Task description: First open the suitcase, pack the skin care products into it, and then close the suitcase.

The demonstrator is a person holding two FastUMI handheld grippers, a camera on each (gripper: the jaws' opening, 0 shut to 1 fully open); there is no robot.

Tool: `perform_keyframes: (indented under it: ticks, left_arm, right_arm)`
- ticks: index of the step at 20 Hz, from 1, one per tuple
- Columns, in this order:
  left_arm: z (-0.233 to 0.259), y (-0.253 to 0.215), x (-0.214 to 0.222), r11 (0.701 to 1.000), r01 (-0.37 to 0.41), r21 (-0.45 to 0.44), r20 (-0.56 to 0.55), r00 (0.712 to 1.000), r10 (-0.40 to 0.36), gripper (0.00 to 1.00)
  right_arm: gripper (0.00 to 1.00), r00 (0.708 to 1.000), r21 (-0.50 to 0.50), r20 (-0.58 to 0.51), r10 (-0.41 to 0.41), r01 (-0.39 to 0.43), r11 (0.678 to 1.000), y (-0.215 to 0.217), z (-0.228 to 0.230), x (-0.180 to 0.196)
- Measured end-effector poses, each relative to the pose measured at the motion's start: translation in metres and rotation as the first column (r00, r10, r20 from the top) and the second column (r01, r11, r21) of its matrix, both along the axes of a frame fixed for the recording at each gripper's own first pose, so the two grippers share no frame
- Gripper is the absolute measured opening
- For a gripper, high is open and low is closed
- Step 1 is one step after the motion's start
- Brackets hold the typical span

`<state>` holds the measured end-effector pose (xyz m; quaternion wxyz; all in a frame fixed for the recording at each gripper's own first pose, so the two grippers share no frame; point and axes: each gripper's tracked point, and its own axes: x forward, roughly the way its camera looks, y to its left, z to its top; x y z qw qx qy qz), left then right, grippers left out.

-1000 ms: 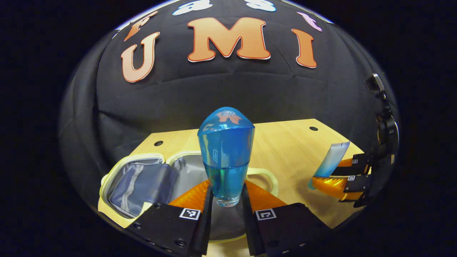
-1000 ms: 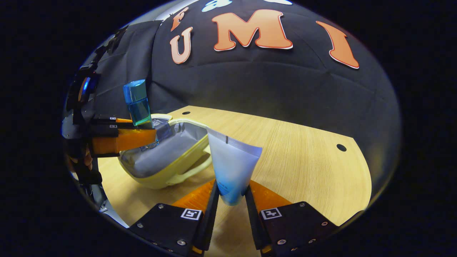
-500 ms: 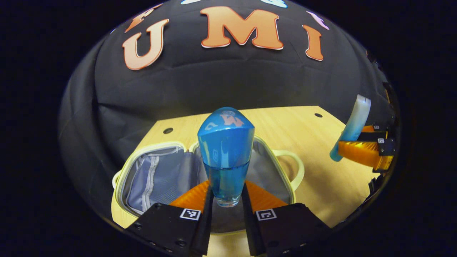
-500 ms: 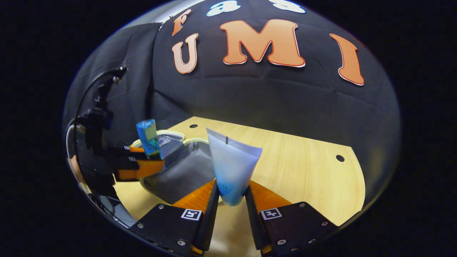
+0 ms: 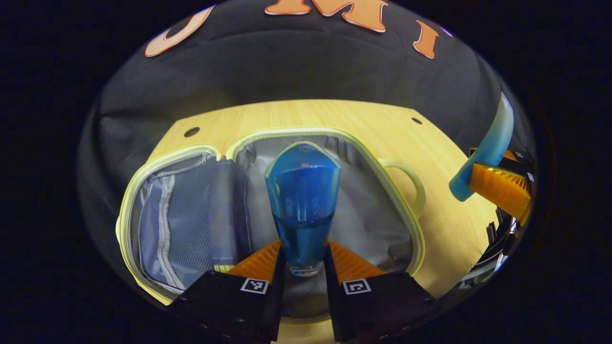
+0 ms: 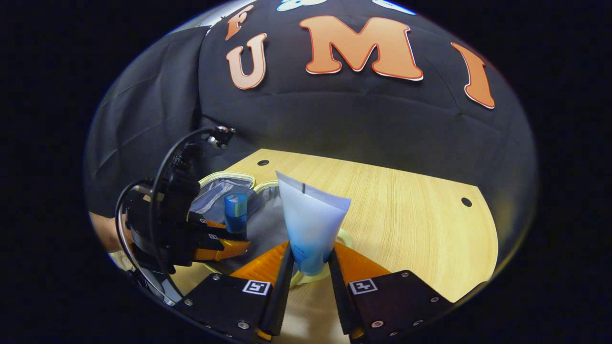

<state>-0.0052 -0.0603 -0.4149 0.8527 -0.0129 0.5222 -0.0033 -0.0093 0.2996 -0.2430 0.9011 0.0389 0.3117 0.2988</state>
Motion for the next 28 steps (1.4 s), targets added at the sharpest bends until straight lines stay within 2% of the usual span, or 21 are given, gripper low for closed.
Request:
perform_keyframes:
  ticks: [6,8,12,16,20,22,23,28]
  left_arm:
    - [-0.028,-0.001,0.014,0.999,0.001,-0.05,-0.088,0.996,-0.005,0.41]
    - [-0.034,0.003,0.013,1.0,-0.004,-0.02,-0.125,0.992,0.001,0.41]
    - [-0.025,-0.003,0.011,1.0,-0.01,-0.017,-0.119,0.993,0.008,0.41]
    - [-0.006,-0.004,0.017,1.0,0.009,-0.029,-0.028,1.0,-0.01,0.45]
    - [0.038,0.009,0.018,0.999,0.021,0.029,0.096,0.995,-0.024,0.6]
    - [0.057,0.024,0.016,0.997,-0.002,0.082,0.164,0.986,-0.011,0.69]
    - [0.067,0.035,0.014,0.994,-0.023,0.109,0.203,0.979,0.001,0.79]
    - [0.132,0.072,-0.002,0.959,-0.149,0.243,0.339,0.939,0.06,0.86]
  right_arm:
    - [0.46,0.996,-0.017,-0.072,-0.06,0.059,0.998,0.013,-0.014,0.004]
    - [0.46,0.993,-0.025,-0.094,-0.07,0.068,0.997,0.018,-0.02,0.008]
    - [0.46,0.988,-0.044,-0.135,-0.075,0.07,0.997,0.031,-0.033,0.016]
    - [0.46,0.983,-0.048,-0.173,-0.061,0.054,0.997,0.042,-0.042,0.013]
    - [0.46,0.977,-0.046,-0.212,-0.026,0.016,0.999,0.057,-0.049,0.006]
    - [0.46,0.97,-0.045,-0.242,0.006,-0.017,0.999,0.068,-0.054,-0.002]
    - [0.46,0.966,-0.045,-0.257,0.017,-0.029,0.999,0.073,-0.059,-0.005]
    - [0.46,0.944,-0.065,-0.328,0.038,-0.062,0.996,0.096,-0.081,-0.013]
